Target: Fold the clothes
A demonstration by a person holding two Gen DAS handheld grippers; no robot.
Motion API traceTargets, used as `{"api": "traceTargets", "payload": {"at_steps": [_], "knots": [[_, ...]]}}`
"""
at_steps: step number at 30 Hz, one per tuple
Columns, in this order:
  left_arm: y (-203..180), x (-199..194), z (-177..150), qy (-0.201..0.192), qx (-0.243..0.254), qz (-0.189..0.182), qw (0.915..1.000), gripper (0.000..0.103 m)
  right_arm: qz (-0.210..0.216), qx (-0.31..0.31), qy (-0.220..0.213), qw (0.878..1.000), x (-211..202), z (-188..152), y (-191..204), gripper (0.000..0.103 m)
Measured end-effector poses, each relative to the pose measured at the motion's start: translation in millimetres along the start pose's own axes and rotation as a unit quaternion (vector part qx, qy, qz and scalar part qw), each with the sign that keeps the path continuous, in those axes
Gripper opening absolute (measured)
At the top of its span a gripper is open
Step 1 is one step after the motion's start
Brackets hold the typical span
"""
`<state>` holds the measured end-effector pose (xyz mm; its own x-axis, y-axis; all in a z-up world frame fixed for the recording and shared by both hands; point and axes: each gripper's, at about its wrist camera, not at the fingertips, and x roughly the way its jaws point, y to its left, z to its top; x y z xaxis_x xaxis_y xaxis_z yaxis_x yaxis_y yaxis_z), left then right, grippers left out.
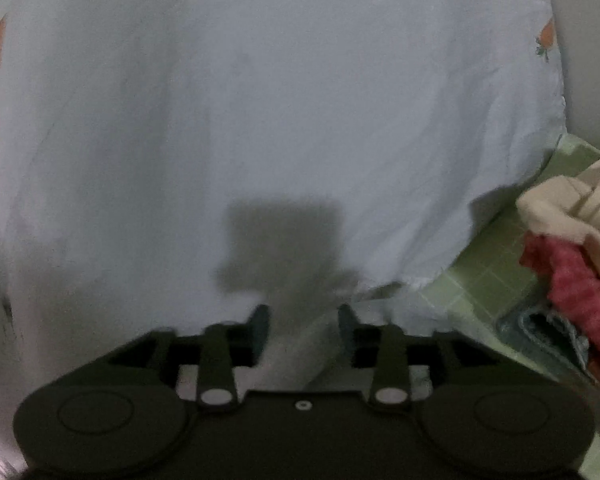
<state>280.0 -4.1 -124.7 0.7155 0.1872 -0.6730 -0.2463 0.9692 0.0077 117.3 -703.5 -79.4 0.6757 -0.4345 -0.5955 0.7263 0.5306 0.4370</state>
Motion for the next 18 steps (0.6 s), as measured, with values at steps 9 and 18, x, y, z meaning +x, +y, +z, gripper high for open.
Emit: {"api": "traceTargets", "payload": {"at_steps": [9, 18], "knots": [[19.1, -17.1, -52.6, 0.071, 0.024, 0.011, 0.9971, 0.057, -0.060, 0.012, 0.064, 0.996, -9.2, -73.8, -65.5, 0.043], [29.0, -10.8, -72.3, 0.090, -0.011, 0.024, 0.9956, 0.074, -0.031, 0.024, 0.120, 0.992, 21.6, -116.9, -47.4, 0.043]]}}
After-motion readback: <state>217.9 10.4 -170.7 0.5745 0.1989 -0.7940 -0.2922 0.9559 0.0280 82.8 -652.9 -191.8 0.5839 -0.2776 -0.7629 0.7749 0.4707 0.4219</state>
